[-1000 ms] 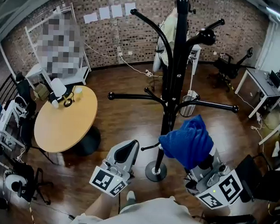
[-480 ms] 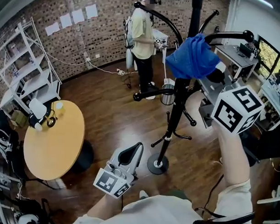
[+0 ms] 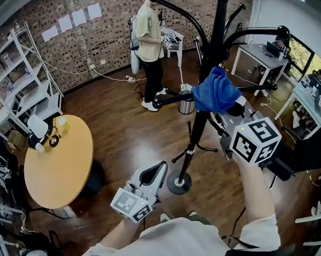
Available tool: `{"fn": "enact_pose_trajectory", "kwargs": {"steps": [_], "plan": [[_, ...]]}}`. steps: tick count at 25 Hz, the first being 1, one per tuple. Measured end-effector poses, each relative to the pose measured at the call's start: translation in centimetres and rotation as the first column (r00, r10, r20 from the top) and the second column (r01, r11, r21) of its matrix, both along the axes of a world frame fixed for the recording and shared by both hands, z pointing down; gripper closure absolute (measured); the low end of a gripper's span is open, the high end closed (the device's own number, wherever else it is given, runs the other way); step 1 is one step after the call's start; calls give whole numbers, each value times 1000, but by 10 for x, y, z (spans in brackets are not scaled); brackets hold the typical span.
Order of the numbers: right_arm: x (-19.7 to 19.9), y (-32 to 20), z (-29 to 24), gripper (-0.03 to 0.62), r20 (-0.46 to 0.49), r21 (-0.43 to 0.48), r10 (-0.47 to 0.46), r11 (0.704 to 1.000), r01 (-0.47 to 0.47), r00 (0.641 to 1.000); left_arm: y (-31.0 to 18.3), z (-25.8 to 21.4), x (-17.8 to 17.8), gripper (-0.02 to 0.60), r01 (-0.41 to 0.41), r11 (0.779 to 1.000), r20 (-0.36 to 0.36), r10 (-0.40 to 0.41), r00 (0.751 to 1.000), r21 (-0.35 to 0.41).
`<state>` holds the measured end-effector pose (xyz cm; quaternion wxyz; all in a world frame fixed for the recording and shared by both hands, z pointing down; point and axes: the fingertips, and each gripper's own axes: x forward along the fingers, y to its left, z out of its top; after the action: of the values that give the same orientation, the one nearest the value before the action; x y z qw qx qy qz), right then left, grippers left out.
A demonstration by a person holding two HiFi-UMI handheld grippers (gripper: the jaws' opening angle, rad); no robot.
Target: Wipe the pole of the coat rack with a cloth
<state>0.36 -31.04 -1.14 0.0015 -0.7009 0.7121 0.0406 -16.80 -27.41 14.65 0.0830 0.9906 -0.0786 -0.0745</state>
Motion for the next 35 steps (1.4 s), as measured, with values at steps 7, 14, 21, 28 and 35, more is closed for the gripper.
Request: {"fn": "enact_pose_trajectory", "kwargs": {"steps": [7, 14, 21, 28, 35], "plan": [[-105, 88, 105, 497, 43, -59, -272, 960, 274, 961, -6, 9, -2, 581, 24, 1000, 10, -24, 1000, -14], [-46, 31, 212, 499, 17, -162, -41, 986, 44, 999, -23, 26, -9, 581, 47, 999, 67, -46, 997, -17], [-8, -21, 168, 499, -36, -77, 55, 995, -58, 998, -20, 23, -2, 581, 20, 1000, 54, -20, 998, -11], [-4, -21, 369, 499, 46, -318, 100, 945, -80, 994, -35, 56, -12, 581, 77, 995, 116, -69, 991, -58], [-12, -27, 401, 499, 60, -338, 66, 940, -42, 996, -48, 55, 8, 581, 87, 996, 131, -83, 988, -23]]}}
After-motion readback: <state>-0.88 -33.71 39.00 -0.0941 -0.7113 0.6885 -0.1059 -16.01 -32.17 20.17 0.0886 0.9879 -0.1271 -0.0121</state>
